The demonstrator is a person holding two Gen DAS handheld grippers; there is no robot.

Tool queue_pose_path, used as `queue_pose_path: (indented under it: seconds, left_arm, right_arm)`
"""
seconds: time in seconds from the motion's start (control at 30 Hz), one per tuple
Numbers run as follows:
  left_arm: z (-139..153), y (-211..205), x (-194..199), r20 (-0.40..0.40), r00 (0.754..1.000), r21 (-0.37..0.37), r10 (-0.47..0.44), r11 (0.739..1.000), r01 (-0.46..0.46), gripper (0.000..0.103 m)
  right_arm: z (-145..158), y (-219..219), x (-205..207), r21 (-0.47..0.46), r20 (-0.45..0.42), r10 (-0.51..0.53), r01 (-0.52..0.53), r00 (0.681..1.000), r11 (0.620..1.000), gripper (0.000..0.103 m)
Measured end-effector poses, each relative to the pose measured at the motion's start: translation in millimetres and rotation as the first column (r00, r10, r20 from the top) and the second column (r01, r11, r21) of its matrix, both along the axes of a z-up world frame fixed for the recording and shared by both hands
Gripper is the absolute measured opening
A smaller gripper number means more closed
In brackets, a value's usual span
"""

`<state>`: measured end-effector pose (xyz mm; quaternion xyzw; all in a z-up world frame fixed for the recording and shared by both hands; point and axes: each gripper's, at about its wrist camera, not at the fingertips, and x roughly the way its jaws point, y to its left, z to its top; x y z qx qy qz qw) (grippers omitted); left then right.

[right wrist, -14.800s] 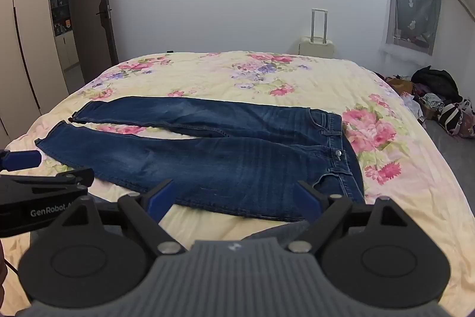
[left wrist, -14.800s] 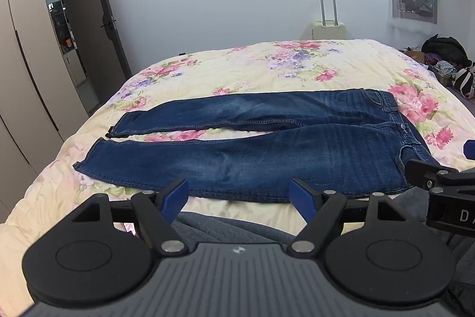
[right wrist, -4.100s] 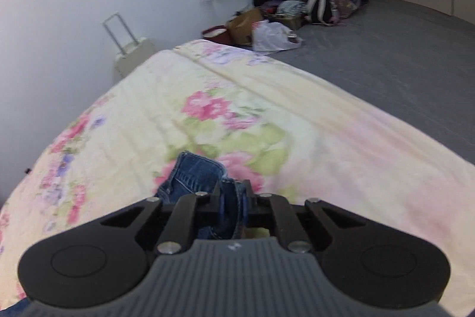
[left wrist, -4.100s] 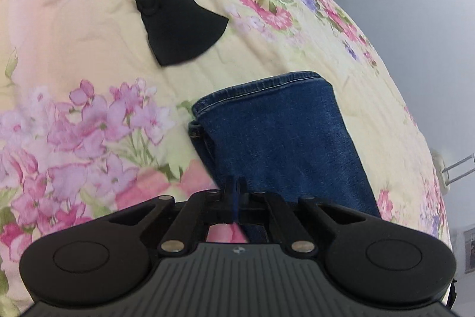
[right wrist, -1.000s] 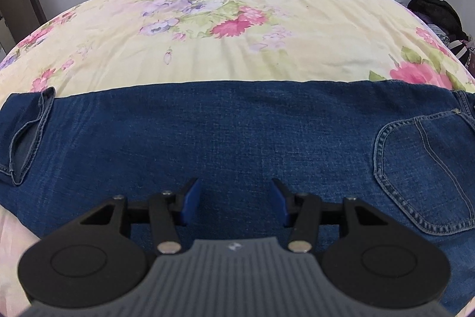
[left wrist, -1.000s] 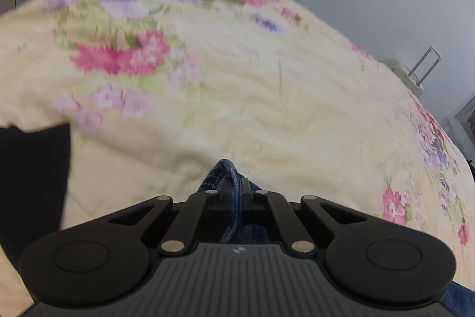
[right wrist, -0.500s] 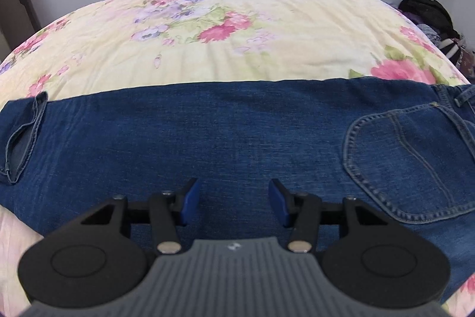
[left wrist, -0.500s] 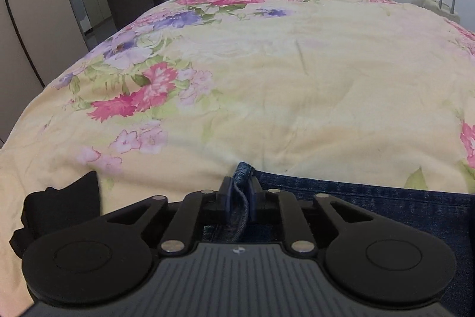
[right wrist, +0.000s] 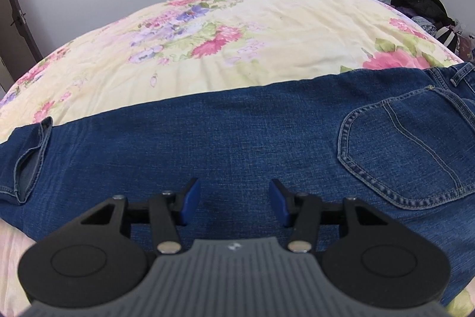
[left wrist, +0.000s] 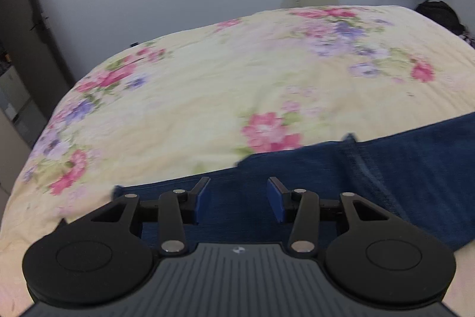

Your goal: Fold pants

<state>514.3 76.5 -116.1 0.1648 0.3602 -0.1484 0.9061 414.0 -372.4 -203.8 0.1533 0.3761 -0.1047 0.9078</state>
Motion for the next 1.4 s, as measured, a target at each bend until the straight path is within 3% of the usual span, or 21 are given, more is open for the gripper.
queue_pose_path:
  seconds: [0.13,0.3,0.4,0.47,0.5,0.63,0.7,0.77,0.87,0.93,1.07,1.2,1.27,1.33,1.4]
  left_arm:
    - [-15,-64,-17,-0.047,0.997,-0.048,-0.066,0.997,0.064,0.052]
    - [-63,-122,-12,-0.089,0.994,0.096,-0.069,0.992,0.077,0.051]
    - [-84,-132,-6,-0.106,0.994,0.154,-0.033,0.987,0.049,0.040]
    - [-93,-134,-1,-0.124,0.992,0.185,0.006,0.983,0.017,0.020]
    - [-94,-132,0,-0.128,0.992,0.173,0.015,0.985,0.008,0.010]
    - [-82,-127,-5,-0.138,0.990,0.038,-0.036,0.998,0.041,0.006]
    - [-85,-134,-1,-0.164,0.986,0.072,-0.013,0.997,0.025,0.006]
    - [-92,-139,4,-0.200,0.980,0.087,0.007,0.996,0.011,0.010]
    - [-91,-138,10,-0.247,0.968,0.030,0.041,0.999,-0.035,0.027]
    - [-90,-139,12,-0.263,0.963,0.022,0.058,0.998,-0.054,0.029]
    - [-95,-149,12,-0.266,0.962,0.074,0.069,0.996,-0.051,0.030]
    - [-98,-171,2,-0.210,0.976,0.204,0.060,0.979,-0.017,0.030]
    - [-93,-173,0,-0.197,0.979,0.203,0.057,0.979,-0.016,0.031]
    - [-85,-167,0,-0.229,0.972,0.094,0.045,0.995,-0.024,0.067]
    - [-79,-166,-1,-0.237,0.971,0.044,0.033,0.999,-0.023,0.070]
  right_arm:
    - [-2,6,-10,-0.017,0.032,0.029,-0.029,0.999,0.999,0.048]
    - [-6,3,-17,0.004,0.067,0.056,-0.057,0.996,0.998,0.048]
    - [-11,-2,-18,0.036,0.076,0.072,-0.075,0.995,0.997,0.048]
    - [-14,-8,-18,0.068,0.079,0.071,-0.076,0.994,0.995,0.048]
    - [-15,-11,-18,0.083,0.082,0.069,-0.075,0.994,0.994,0.048]
    - [-15,-18,-15,0.126,0.083,0.067,-0.078,0.994,0.989,0.048]
    - [-16,-19,-14,0.132,0.078,0.073,-0.083,0.994,0.988,0.048]
    - [-16,-21,-12,0.141,0.076,0.074,-0.085,0.994,0.986,0.048]
    - [-15,-24,-12,0.158,0.073,0.074,-0.085,0.995,0.984,0.048]
    - [-15,-27,-12,0.172,0.072,0.072,-0.083,0.995,0.982,0.048]
    - [-15,-27,-12,0.180,0.069,0.069,-0.081,0.995,0.980,0.049]
    - [-15,-26,-12,0.175,0.067,0.073,-0.084,0.995,0.981,0.050]
    - [-15,-26,-11,0.179,0.066,0.072,-0.083,0.995,0.980,0.050]
    - [-14,-26,-11,0.178,0.065,0.073,-0.084,0.995,0.980,0.050]
    - [-15,-26,-11,0.178,0.065,0.075,-0.085,0.995,0.980,0.051]
